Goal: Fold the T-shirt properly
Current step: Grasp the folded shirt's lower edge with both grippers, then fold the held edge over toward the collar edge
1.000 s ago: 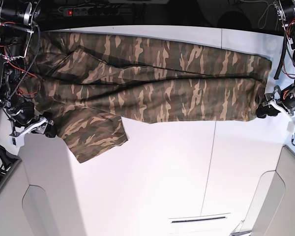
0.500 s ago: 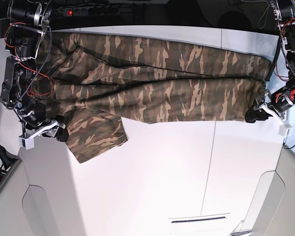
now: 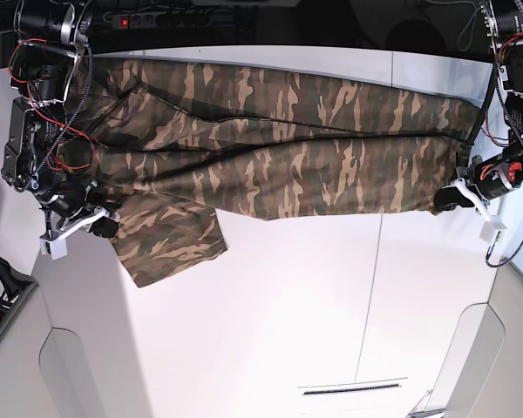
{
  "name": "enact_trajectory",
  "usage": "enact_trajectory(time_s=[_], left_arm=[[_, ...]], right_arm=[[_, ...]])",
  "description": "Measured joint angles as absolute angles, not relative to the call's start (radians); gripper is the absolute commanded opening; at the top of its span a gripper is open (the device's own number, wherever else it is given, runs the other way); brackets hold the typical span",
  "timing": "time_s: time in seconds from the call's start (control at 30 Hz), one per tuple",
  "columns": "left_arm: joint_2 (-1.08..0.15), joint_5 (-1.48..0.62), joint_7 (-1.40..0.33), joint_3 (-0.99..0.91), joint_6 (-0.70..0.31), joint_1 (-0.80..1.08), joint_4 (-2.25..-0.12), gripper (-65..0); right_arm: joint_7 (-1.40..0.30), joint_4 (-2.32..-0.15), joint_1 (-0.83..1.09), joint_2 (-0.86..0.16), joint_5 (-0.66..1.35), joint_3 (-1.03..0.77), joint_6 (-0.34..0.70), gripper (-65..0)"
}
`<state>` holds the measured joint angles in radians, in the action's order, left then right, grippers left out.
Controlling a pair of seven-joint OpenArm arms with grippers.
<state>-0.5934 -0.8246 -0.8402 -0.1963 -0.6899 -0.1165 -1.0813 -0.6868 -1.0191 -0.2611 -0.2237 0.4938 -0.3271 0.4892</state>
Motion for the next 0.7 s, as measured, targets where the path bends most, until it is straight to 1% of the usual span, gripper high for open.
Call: enact_trajectory(time_s=[0.17, 0.33, 0.47, 0.7], left_arm=[[-0.621, -0.897, -0.929, -0.197, -0.689, -0.116, -1.179, -65.0], [-0.632, -0.935, -1.015, -0.196, -0.69, -0.109, -1.261, -65.0], [-0.67, -0.98, -1.022, -0.196, -0.69, -0.085, -1.292, -65.0], [-0.754, -1.063, -1.03, -0.196, -0.69, -0.03, -1.298, -65.0]], right_arm=[[-0.762, -1.044, -0.258, -0.224, 0.546, -0.327, 0.54, -65.0], [-0.882, -1.135, -0.243, -0.221, 0.573, -0.327, 0.542, -65.0], [-0.896, -1.277, -0.203, -0.224, 0.588, -0.326, 0.548, -65.0], [-0.918, -1.525, -0.021, -0.238, 0.585, -0.334, 0.559, -65.0]])
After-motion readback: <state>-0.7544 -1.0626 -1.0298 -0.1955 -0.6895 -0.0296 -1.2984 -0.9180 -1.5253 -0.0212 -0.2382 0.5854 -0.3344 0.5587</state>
